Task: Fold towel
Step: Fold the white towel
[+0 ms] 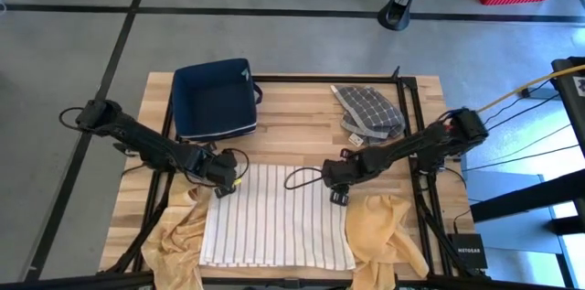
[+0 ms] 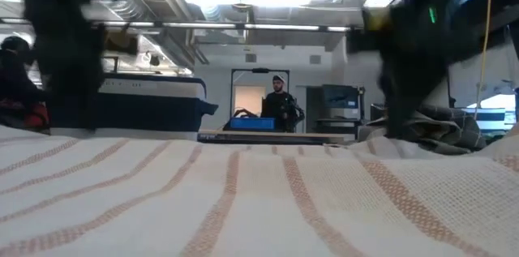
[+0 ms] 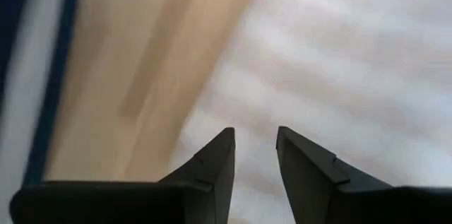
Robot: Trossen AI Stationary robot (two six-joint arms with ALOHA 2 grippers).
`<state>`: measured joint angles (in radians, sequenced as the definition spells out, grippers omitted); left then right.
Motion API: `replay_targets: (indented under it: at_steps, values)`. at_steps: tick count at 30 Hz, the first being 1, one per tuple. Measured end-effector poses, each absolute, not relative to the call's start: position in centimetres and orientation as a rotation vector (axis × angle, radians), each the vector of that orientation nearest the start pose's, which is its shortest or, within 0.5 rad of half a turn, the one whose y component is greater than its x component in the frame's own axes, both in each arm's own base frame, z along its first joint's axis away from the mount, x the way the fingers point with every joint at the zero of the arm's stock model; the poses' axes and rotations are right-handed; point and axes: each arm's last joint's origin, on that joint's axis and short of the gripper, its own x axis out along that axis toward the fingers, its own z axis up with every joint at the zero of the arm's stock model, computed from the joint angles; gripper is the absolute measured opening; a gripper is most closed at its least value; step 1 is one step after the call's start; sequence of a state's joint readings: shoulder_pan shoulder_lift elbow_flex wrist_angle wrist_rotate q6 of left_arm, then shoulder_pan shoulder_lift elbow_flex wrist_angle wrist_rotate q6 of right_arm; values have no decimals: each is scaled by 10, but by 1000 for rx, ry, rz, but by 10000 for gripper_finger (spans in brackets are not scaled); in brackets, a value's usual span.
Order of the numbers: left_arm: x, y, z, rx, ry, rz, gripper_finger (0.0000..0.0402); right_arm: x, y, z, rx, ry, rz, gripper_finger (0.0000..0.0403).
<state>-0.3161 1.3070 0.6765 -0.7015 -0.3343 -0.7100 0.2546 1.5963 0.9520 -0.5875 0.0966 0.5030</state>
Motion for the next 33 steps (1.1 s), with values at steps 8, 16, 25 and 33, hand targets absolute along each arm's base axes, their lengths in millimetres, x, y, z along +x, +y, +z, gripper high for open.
replay_targets:
  at_steps: [8,16,25,33]
  values:
    - [194,-51,184,-157,1066,492,100,268,59,203,134,1126,-199,151]
    - [167,-41,130,-160,1159,578,100,246,39,143,188,1198,-212,136]
    - [147,-28,122,-193,1236,771,100,241,17,143,247,1243,-287,136]
    - [157,-31,131,-227,1213,737,100,240,56,198,380,1221,-72,136]
